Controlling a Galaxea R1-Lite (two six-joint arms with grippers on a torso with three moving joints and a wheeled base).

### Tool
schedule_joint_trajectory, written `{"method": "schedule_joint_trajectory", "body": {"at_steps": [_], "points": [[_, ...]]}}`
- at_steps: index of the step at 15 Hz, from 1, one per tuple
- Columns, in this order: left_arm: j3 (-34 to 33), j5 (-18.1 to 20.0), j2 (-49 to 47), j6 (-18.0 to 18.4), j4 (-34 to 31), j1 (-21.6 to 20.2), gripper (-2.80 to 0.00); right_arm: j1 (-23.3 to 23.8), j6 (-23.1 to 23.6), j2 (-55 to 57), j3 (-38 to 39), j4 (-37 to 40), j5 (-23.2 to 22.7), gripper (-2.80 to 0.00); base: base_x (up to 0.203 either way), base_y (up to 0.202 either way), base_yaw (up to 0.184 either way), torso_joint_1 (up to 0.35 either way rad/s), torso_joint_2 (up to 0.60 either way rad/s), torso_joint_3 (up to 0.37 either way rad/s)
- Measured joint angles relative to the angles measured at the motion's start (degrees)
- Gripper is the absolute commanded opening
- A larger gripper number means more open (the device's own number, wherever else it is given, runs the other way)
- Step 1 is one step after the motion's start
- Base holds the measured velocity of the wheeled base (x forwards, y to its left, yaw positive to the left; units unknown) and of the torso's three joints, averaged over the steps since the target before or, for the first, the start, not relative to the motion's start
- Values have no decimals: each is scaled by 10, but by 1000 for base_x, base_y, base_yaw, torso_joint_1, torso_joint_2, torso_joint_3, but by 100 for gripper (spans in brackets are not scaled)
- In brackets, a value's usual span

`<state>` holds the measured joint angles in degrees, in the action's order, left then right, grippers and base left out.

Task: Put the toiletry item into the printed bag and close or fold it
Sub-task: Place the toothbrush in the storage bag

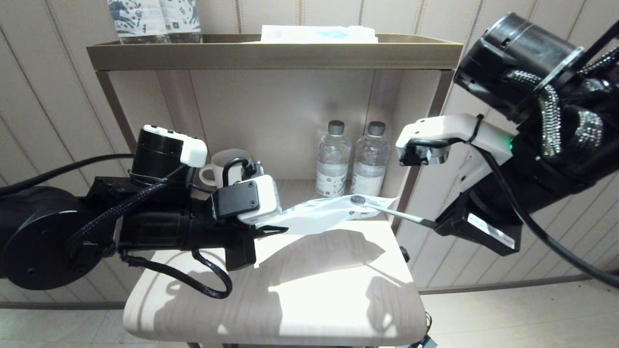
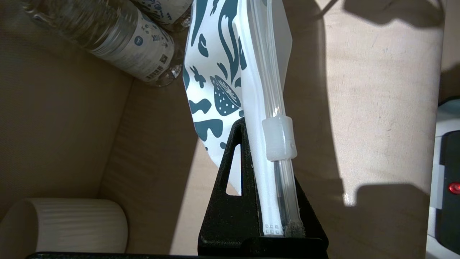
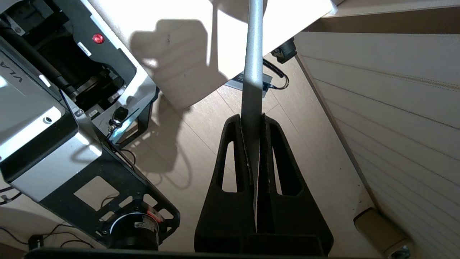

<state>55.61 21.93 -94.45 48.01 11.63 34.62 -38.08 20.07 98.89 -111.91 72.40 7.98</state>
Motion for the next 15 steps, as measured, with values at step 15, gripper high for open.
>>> {"method": "schedule_joint_trajectory", "body": {"at_steps": [15], "points": [[-30,34,38,-8,4,23,-280,-66,23,37,-1,-41,-58,-280,0,0,0,0,0,0]]}}
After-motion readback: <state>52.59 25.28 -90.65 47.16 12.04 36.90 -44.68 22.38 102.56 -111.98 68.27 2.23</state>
